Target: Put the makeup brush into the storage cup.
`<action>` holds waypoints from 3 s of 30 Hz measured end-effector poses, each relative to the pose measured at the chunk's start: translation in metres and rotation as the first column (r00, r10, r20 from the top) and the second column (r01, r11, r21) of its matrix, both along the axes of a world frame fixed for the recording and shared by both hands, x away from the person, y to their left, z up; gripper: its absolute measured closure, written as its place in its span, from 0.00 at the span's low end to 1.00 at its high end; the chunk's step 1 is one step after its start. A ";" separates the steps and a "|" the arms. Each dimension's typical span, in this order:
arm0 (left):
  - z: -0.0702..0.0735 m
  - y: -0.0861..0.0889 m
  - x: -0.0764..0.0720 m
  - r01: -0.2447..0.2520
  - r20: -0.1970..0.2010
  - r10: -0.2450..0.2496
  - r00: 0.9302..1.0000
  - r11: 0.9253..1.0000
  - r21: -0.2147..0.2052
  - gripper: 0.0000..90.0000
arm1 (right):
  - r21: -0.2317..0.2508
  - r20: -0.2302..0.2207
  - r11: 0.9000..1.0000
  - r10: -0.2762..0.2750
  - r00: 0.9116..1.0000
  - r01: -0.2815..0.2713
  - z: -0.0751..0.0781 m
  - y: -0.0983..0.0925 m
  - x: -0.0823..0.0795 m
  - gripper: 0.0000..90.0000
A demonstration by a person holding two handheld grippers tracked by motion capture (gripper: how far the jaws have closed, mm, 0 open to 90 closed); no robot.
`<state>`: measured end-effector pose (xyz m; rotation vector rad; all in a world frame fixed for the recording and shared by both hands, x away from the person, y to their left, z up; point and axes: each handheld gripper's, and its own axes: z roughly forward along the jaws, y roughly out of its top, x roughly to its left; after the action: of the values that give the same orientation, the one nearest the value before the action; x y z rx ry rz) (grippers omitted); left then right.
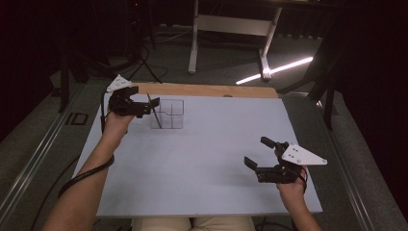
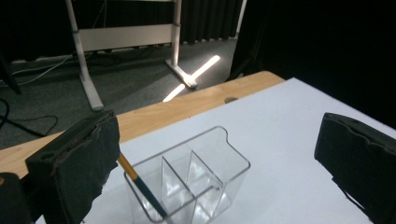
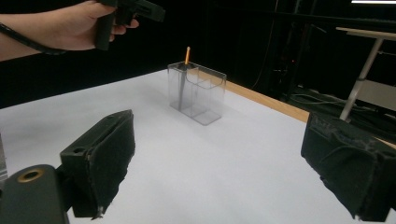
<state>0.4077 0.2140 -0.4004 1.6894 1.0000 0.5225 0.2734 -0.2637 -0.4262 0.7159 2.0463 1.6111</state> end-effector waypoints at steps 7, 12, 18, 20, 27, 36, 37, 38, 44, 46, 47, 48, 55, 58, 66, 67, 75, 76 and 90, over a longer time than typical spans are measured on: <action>0.005 0.003 -0.018 0.022 0.021 -0.022 1.000 1.000 -0.019 0.01 | -0.005 0.000 1.000 -0.001 1.000 0.001 -0.001 -0.001 0.000 0.11; 0.010 0.005 -0.030 0.041 0.037 -0.040 0.999 0.999 -0.021 0.01 | -0.011 0.003 1.000 -0.005 1.000 0.005 -0.001 -0.002 0.001 0.11; 0.011 0.007 -0.045 0.077 0.044 -0.076 0.996 0.997 -0.030 0.01 | -0.010 0.003 1.000 -0.011 1.000 0.011 -0.001 -0.004 0.001 0.11; 0.010 0.007 -0.049 0.088 0.041 -0.086 0.995 0.995 -0.037 0.01 | -0.010 -0.001 1.000 -0.013 1.000 0.013 -0.001 -0.004 0.002 0.11; 0.005 0.004 -0.064 0.129 0.060 -0.128 0.990 0.991 -0.026 0.01 | -0.014 -0.001 1.000 -0.016 1.000 0.016 -0.002 -0.005 0.002 0.11; -0.001 0.002 -0.080 0.164 0.078 -0.161 0.984 0.986 -0.039 0.01 | -0.018 -0.002 1.000 -0.017 1.000 0.017 -0.002 -0.005 0.002 0.11; -0.002 0.002 -0.083 0.169 0.084 -0.165 0.983 0.985 -0.041 0.01 | -0.019 -0.002 1.000 -0.017 1.000 0.017 -0.002 -0.005 0.002 0.11; -0.003 0.002 -0.084 0.171 0.088 -0.167 0.982 0.984 -0.039 0.01 | -0.019 -0.001 1.000 -0.017 1.000 0.017 -0.002 -0.005 0.002 0.11; -0.008 0.003 -0.094 0.188 0.098 -0.183 0.978 0.981 -0.044 0.01 | -0.017 -0.005 1.000 -0.019 1.000 0.019 -0.002 -0.006 0.003 0.11; -0.010 0.003 -0.098 0.193 0.107 -0.187 0.976 0.980 -0.052 0.01 | -0.019 -0.004 1.000 -0.020 1.000 0.020 -0.002 -0.006 0.003 0.11; -0.010 0.003 -0.099 0.194 0.110 -0.188 0.976 0.980 -0.050 0.01 | -0.018 -0.005 1.000 -0.018 1.000 0.018 -0.002 -0.006 0.003 0.11; -0.011 0.003 -0.100 0.200 0.112 -0.194 0.975 0.979 -0.049 0.01 | -0.020 -0.005 1.000 -0.019 1.000 0.019 -0.002 -0.006 0.003 0.11; -0.018 0.003 -0.109 0.216 0.129 -0.211 0.969 0.976 -0.027 0.01 | -0.017 -0.008 1.000 -0.018 1.000 0.018 -0.002 -0.006 0.003 0.11; -0.021 0.003 -0.112 0.223 0.125 -0.217 0.968 0.974 -0.032 0.01 | -0.017 -0.009 1.000 -0.018 1.000 0.018 -0.003 -0.006 0.003 0.11; -0.030 0.004 -0.121 0.239 0.117 -0.233 0.965 0.970 -0.039 0.01 | -0.024 -0.012 1.000 -0.019 1.000 0.019 -0.003 -0.006 0.004 0.11; -0.032 0.004 -0.122 0.241 0.117 -0.236 0.965 0.970 -0.036 0.01 | -0.026 -0.014 1.000 -0.018 1.000 0.018 -0.003 -0.006 0.003 0.11; -0.047 0.004 -0.130 0.246 0.118 -0.242 0.963 0.969 -0.022 0.01 | -0.026 -0.016 1.000 -0.018 1.000 0.017 -0.004 -0.006 0.003 0.11; -0.049 0.004 -0.131 0.249 0.115 -0.245 0.963 0.968 -0.028 0.01 | -0.027 -0.015 0.999 -0.019 1.000 0.019 -0.004 -0.006 0.003 0.11; -0.073 0.005 -0.137 0.265 0.110 -0.263 0.958 0.964 -0.008 0.01 | -0.034 -0.013 0.999 -0.020 1.000 0.019 -0.005 -0.005 0.003 0.11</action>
<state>0.2703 0.2185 -0.4729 1.7229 0.6854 0.4197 0.2764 -0.2689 -0.4312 0.7339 2.0644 1.5613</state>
